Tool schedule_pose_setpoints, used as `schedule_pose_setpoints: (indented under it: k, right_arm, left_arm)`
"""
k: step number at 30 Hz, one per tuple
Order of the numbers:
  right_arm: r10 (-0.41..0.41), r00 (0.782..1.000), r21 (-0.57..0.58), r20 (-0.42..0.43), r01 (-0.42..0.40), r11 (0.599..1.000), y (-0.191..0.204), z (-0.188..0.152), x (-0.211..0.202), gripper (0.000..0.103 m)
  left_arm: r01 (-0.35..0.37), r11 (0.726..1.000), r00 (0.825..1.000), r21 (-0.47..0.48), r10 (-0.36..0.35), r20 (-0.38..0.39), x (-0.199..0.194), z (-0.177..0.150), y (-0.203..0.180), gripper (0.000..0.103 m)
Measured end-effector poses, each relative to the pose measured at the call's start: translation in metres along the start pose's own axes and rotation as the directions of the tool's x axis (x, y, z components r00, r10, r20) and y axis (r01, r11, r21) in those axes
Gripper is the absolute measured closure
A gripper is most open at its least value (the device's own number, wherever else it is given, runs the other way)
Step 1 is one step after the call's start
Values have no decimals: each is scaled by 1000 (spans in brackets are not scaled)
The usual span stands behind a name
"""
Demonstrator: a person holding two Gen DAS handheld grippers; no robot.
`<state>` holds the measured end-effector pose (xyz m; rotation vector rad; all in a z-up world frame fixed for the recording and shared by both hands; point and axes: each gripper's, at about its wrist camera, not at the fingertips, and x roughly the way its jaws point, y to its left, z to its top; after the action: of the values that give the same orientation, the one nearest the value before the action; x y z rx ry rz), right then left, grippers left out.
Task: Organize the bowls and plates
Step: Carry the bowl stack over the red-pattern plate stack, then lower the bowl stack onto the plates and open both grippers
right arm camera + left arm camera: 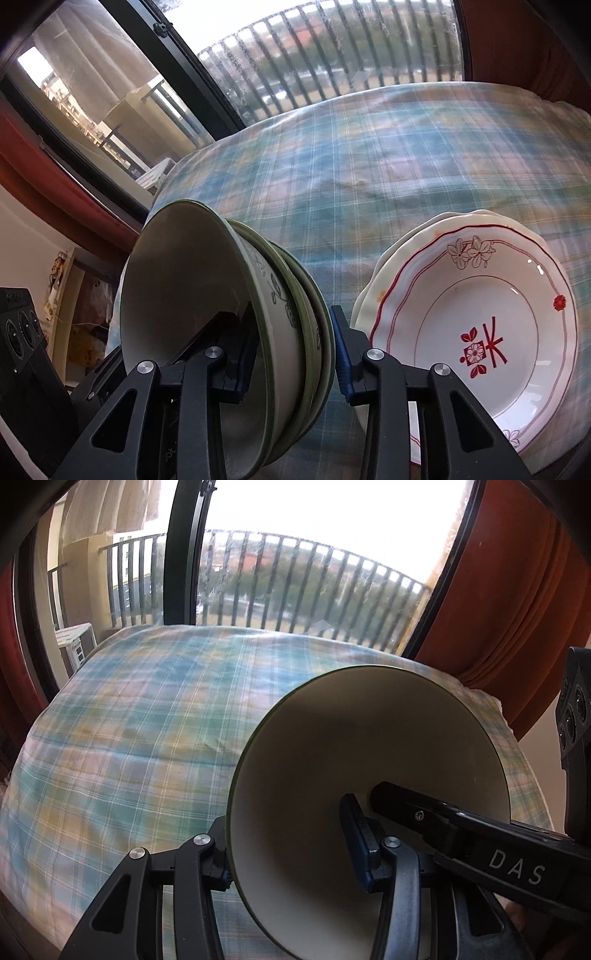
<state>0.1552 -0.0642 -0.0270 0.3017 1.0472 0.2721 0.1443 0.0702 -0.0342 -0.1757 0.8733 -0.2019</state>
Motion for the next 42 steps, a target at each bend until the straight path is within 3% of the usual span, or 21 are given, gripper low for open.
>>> schedule_pose_setpoints:
  k: [14,32,42]
  right_arm:
    - [-22,995,14,93,20,1000,-36,-6,-58,64]
    - [-103,990,147,98,88,985,-108,-23,-87,64]
    - [-92,995,208,39,82,975,-135,-24,-71,64]
  left_arm:
    - [42,998,998,57,-45,51,-17,-4,-59,56]
    - [133,982,990,132,-127,-54,19,-15,-123,56]
    - [122,983,986,135,-104,-132,47,-18,-132,56]
